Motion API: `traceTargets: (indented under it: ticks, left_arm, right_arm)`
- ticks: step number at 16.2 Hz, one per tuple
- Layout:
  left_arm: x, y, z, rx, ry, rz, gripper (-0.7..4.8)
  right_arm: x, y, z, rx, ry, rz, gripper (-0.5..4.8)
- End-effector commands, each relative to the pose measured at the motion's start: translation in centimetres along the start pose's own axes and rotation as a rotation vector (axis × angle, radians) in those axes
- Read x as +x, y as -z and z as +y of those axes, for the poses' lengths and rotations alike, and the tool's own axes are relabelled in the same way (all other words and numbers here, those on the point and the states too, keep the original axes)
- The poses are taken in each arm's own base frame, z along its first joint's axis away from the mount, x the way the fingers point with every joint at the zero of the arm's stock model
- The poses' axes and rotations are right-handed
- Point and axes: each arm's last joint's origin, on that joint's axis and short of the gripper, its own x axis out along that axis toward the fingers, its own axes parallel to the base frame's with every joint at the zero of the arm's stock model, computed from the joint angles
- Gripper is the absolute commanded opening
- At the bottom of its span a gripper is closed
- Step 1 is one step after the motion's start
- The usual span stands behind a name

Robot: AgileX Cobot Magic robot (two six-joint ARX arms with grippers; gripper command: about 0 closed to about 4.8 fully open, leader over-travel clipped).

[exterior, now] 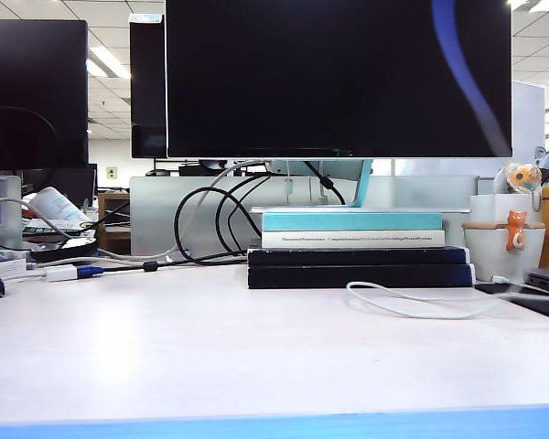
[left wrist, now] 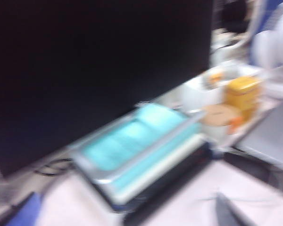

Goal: Unfold the white charging cable into a straight cable.

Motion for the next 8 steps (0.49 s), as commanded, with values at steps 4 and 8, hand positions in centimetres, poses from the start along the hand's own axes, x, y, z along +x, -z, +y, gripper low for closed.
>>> traceTargets:
  ticks: [4, 8]
  left_arm:
    - [-0.1, -1.3, -1.3, -0.129, 0.354, -0.127, 4.79]
    - [0.1, -1.3, -3.3, -0.119, 0.526, -0.120, 4.79]
  right_arm:
    - [4.4, -1.3, 6.3, -0.127, -0.361, -0.018, -0.08]
    - [7.8, -1.4, 8.4, -0.149, -0.452, -0.009, -0.08]
